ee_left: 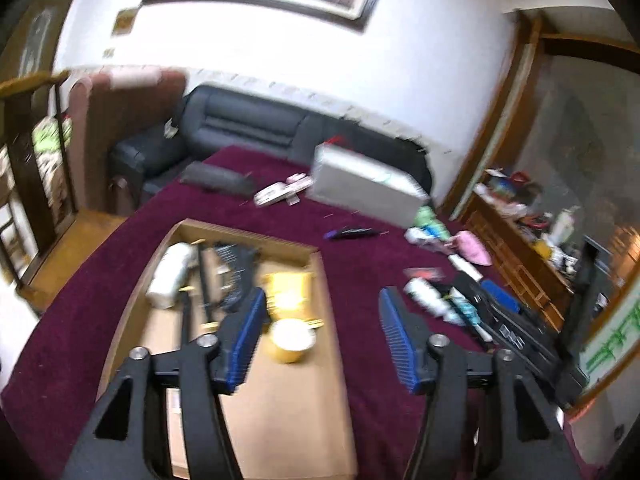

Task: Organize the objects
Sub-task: 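Open both grippers over the tray and move them back to the cluttered items, then reach the right gripper to the white bottle and close on it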

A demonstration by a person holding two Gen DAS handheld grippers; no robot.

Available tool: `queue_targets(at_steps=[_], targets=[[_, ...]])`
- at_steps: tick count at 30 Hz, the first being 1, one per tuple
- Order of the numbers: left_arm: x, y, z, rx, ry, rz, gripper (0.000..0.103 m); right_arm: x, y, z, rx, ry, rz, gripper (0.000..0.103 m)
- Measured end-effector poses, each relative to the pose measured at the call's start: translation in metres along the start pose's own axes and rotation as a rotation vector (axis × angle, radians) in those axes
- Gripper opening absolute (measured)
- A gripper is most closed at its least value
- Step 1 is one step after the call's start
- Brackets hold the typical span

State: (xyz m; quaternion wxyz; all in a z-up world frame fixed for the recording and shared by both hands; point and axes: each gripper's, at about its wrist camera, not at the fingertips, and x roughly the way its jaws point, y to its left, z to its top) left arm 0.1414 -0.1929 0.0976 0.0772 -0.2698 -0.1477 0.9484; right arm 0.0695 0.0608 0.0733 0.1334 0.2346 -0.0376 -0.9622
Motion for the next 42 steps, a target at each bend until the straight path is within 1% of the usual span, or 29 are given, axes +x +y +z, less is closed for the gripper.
queue_targets(at_steps=[1,2,3,5,8,10,12,16,19,21,23,27,29,32,36,42], targets=[[0.0,-0.012,-0.003,0.021,-0.008,-0.018,0.058,-0.005,-0.011,0.003,0.001,-0.042,-0.056,0.084],[0.002,-0.022,-0.006,0.041,-0.005,-0.035,0.058,-0.007,-0.021,0.005,0.002,-0.073,-0.1,0.085],[0.007,-0.034,-0.009,0.059,0.009,-0.054,0.058,-0.007,-0.032,0.006,0.004,-0.085,-0.141,0.085],[0.021,-0.053,-0.017,0.09,0.058,-0.095,0.058,-0.004,-0.051,0.006,0.023,-0.068,-0.171,0.085],[0.045,-0.075,-0.03,0.12,0.131,-0.12,0.058,0.009,-0.081,-0.002,0.117,-0.017,-0.18,0.085],[0.056,-0.084,-0.037,0.125,0.168,-0.131,0.058,0.017,-0.095,-0.006,0.171,0.043,-0.157,0.085],[0.067,-0.094,-0.046,0.124,0.205,-0.148,0.058,0.021,-0.101,-0.009,0.198,0.075,-0.132,0.085],[0.089,-0.118,-0.071,0.156,0.281,-0.167,0.058,0.013,-0.099,-0.015,0.184,0.06,-0.143,0.085],[0.098,-0.132,-0.088,0.197,0.319,-0.173,0.058,0.015,-0.098,-0.017,0.172,0.06,-0.157,0.085],[0.104,-0.135,-0.095,0.211,0.334,-0.162,0.058,0.018,-0.1,-0.018,0.177,0.069,-0.158,0.085],[0.111,-0.132,-0.101,0.204,0.352,-0.15,0.058,0.021,-0.101,-0.019,0.183,0.078,-0.153,0.085],[0.127,-0.119,-0.111,0.15,0.396,-0.132,0.057,0.022,-0.101,-0.02,0.188,0.085,-0.141,0.085],[0.133,-0.111,-0.113,0.104,0.429,-0.134,0.057,0.022,-0.101,-0.02,0.187,0.088,-0.138,0.085],[0.134,-0.104,-0.111,0.058,0.429,-0.153,0.057,0.024,-0.1,-0.021,0.188,0.1,-0.132,0.085],[0.132,-0.107,-0.113,0.071,0.426,-0.148,0.059,0.026,-0.1,-0.023,0.19,0.11,-0.129,0.085],[0.133,-0.106,-0.112,0.063,0.425,-0.167,0.063,0.03,-0.1,-0.025,0.195,0.13,-0.128,0.085]])
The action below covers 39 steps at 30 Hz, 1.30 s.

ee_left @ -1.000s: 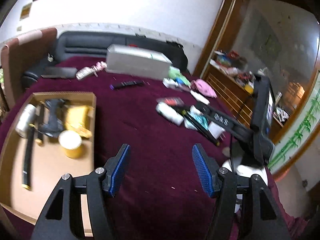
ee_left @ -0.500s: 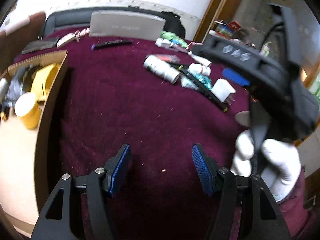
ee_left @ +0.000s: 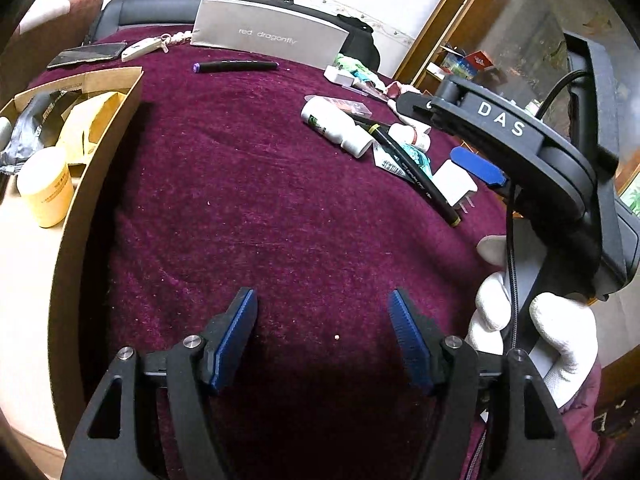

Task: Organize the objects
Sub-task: 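Reach the right gripper to the white bottle and close on it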

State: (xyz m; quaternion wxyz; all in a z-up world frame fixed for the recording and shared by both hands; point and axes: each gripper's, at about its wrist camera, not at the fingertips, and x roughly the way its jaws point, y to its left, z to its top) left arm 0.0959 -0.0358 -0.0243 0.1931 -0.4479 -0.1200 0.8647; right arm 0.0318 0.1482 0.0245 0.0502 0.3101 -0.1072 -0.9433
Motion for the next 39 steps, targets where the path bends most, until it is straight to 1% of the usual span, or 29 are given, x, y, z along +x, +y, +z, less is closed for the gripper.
queue_targets(at_steps=[18,35,39], targets=[[-0.0015,0.0001,-0.0006,0.003,0.001,-0.008,0.067,0.0027,0.0009,-0.0037,-0.003,0.02,0.0,0.085],[-0.0017,-0.0006,-0.0001,0.007,0.002,-0.008,0.068,0.0026,0.0026,-0.0043,-0.01,0.025,0.001,0.085],[-0.0016,-0.002,-0.0001,0.016,0.007,-0.014,0.073,0.0041,0.0023,-0.0039,-0.014,0.025,-0.001,0.085]])
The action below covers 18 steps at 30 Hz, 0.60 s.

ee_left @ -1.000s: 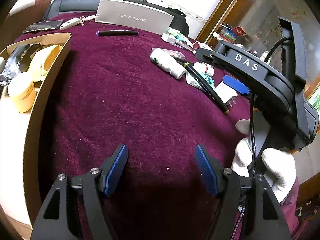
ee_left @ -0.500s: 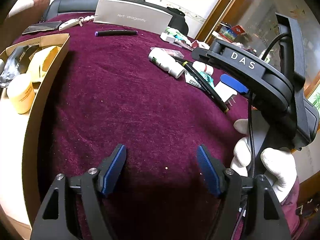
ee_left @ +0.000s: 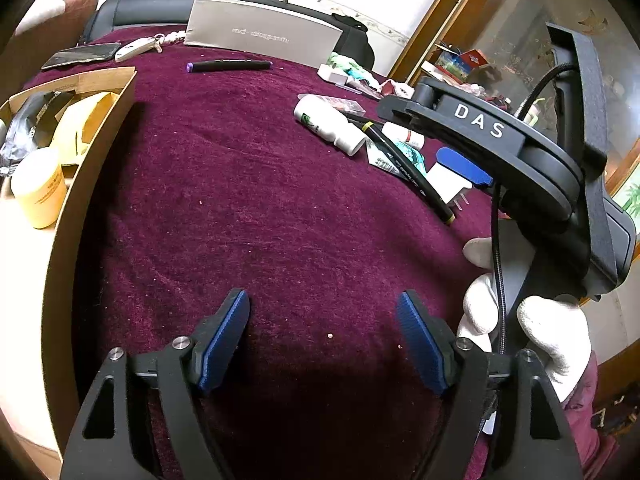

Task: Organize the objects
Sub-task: 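Reach the right gripper to the white bottle and close on it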

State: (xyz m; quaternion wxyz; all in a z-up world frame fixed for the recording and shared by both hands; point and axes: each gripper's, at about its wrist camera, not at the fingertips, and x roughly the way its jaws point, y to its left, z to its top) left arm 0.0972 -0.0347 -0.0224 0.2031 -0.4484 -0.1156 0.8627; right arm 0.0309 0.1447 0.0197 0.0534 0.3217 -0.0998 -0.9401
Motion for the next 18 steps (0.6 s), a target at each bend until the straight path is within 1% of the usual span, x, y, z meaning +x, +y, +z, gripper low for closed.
queue_targets(at_steps=[5,7,9,11,12,13,14,15,16,17,18], targets=[[0.0,-0.002,0.0,0.013,0.007,-0.005,0.077,0.0,0.001,0.0,-0.005,-0.005,-0.003,0.085],[0.0,-0.002,0.0,0.017,0.011,-0.007,0.079,-0.005,0.001,0.001,-0.013,-0.036,-0.005,0.085],[0.0,-0.002,0.0,0.019,0.014,-0.012,0.081,-0.018,0.0,0.006,-0.026,-0.071,-0.054,0.085],[0.0,-0.002,0.001,0.029,0.025,-0.039,0.091,-0.042,-0.002,0.013,-0.046,-0.126,-0.075,0.085],[0.002,-0.004,0.001,0.039,0.036,-0.058,0.098,-0.059,-0.002,0.017,-0.072,-0.172,-0.102,0.085],[0.004,-0.006,0.003,0.052,0.049,-0.068,0.101,-0.079,-0.002,0.022,-0.111,-0.23,-0.136,0.085],[0.004,-0.008,0.003,0.062,0.054,-0.058,0.101,-0.098,-0.002,0.028,-0.147,-0.28,-0.162,0.085],[0.006,-0.011,0.002,0.073,0.058,-0.04,0.101,-0.108,-0.003,0.032,-0.162,-0.302,-0.167,0.091],[0.007,-0.015,0.002,0.089,0.064,-0.019,0.101,-0.118,-0.006,0.038,-0.172,-0.311,-0.147,0.097],[0.009,-0.018,0.001,0.11,0.072,0.001,0.101,-0.121,-0.01,0.044,-0.17,-0.292,-0.109,0.103],[0.01,-0.022,-0.001,0.137,0.081,0.022,0.101,-0.116,-0.014,0.05,-0.159,-0.24,-0.064,0.103]])
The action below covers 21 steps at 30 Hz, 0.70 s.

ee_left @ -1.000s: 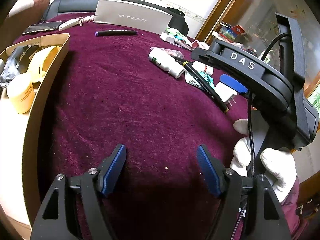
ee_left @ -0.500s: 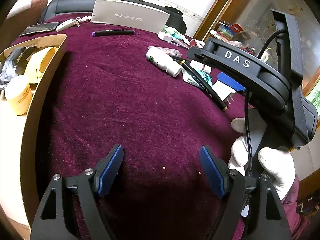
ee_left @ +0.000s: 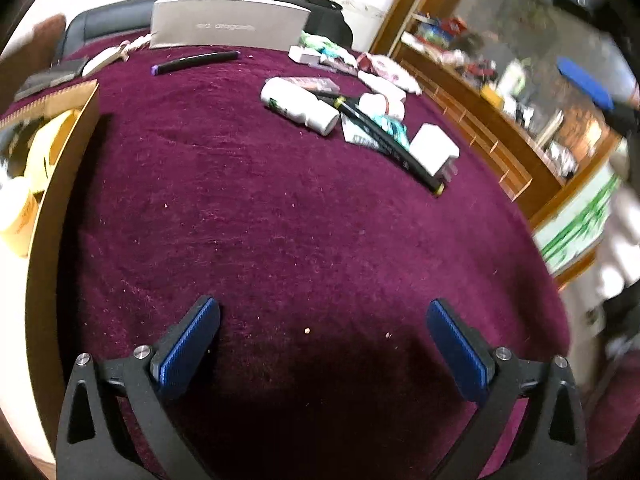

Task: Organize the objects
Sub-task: 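Reach the right gripper to the white bottle and close on it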

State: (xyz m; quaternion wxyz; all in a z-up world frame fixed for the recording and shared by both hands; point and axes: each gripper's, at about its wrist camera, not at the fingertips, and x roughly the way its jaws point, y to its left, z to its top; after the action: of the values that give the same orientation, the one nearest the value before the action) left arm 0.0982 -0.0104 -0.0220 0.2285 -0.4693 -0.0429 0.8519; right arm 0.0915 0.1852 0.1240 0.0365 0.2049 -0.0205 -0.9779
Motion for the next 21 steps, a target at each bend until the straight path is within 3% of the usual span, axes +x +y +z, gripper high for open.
queue_targets(at_steps=[4,7,9,10,17,21], targets=[[-0.001,-0.002,-0.003,0.022,0.007,0.007,0.101,0.061,-0.01,-0.004,0.118,0.266,0.165,0.098],[-0.005,0.003,-0.004,0.016,0.01,-0.03,0.101,0.114,0.002,-0.018,0.16,0.422,0.232,0.085],[-0.006,0.005,-0.005,0.01,0.007,-0.05,0.101,0.146,0.016,-0.027,0.171,0.52,0.274,0.066],[-0.007,0.006,-0.004,0.003,0.003,-0.057,0.101,0.162,0.025,-0.032,0.161,0.557,0.273,0.064],[-0.008,0.011,-0.004,-0.029,-0.017,-0.087,0.101,0.212,0.068,-0.036,-0.034,0.614,0.205,0.058],[-0.009,0.011,-0.004,-0.036,-0.022,-0.095,0.101,0.228,0.081,-0.047,-0.114,0.663,0.171,0.046]])
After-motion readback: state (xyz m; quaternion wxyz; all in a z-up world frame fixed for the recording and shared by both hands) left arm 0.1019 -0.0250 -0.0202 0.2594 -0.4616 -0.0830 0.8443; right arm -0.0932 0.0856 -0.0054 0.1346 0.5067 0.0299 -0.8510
